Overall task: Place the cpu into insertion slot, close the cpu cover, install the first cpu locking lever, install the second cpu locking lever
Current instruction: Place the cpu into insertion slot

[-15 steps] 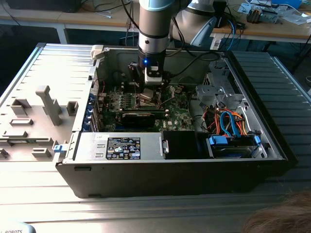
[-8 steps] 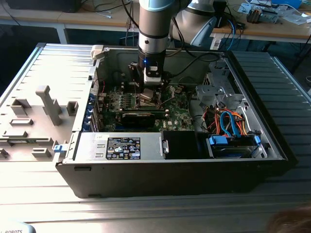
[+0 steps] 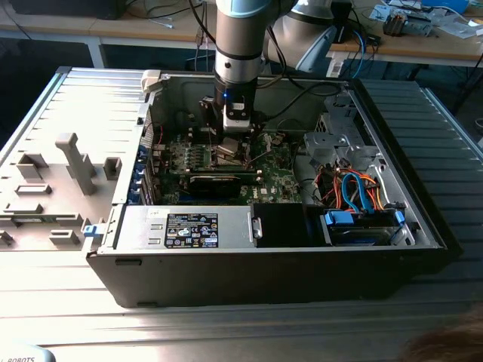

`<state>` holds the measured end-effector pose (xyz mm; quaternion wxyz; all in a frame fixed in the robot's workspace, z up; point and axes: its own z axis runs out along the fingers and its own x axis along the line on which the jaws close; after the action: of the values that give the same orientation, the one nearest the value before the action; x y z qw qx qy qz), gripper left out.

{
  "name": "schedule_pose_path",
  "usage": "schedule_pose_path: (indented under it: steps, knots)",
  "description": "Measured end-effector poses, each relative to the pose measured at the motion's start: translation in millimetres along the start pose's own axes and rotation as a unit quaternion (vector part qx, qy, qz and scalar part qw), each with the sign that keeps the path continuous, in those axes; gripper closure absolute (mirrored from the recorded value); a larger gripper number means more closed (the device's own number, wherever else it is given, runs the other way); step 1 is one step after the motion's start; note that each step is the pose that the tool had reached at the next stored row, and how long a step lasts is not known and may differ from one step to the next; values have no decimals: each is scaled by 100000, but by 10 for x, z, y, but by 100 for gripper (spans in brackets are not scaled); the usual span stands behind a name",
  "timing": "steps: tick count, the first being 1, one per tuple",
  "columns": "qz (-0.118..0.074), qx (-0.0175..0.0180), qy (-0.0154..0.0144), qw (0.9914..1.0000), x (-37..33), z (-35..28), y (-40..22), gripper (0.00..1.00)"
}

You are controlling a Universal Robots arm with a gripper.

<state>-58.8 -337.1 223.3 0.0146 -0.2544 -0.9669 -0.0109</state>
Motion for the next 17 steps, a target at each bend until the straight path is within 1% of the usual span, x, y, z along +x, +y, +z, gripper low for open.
schedule_pose_path:
  steps: [17]
  knots:
    - [703, -23, -10, 99998, 0, 1, 0, 46]
